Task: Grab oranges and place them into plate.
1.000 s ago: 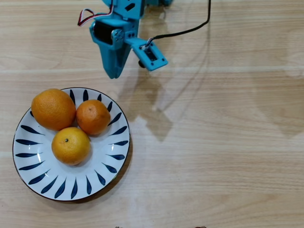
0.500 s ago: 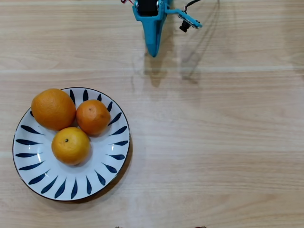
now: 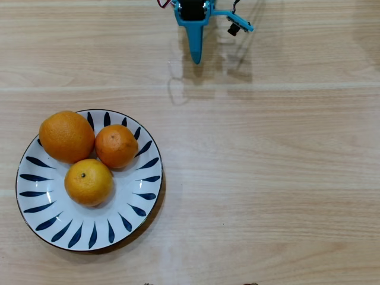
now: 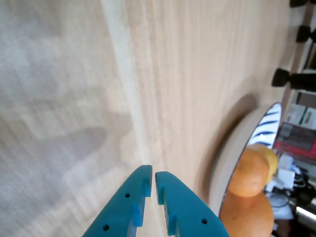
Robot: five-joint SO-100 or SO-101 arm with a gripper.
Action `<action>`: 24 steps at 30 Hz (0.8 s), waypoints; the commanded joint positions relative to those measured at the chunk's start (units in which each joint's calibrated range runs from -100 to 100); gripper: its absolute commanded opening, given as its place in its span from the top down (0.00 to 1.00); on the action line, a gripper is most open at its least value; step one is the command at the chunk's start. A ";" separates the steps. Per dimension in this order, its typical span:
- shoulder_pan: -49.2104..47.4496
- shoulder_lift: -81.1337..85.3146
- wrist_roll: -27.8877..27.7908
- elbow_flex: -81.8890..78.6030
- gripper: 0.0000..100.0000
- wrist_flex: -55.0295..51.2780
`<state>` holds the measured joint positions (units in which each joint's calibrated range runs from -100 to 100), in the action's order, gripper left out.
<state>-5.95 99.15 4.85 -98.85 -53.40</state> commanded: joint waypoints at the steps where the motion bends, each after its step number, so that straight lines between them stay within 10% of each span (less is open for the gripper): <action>1: -0.18 0.68 -0.62 1.20 0.98 -3.62; 24: 0.15 0.42 -1.04 1.38 0.98 -4.74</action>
<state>-5.95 99.15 3.91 -97.52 -58.48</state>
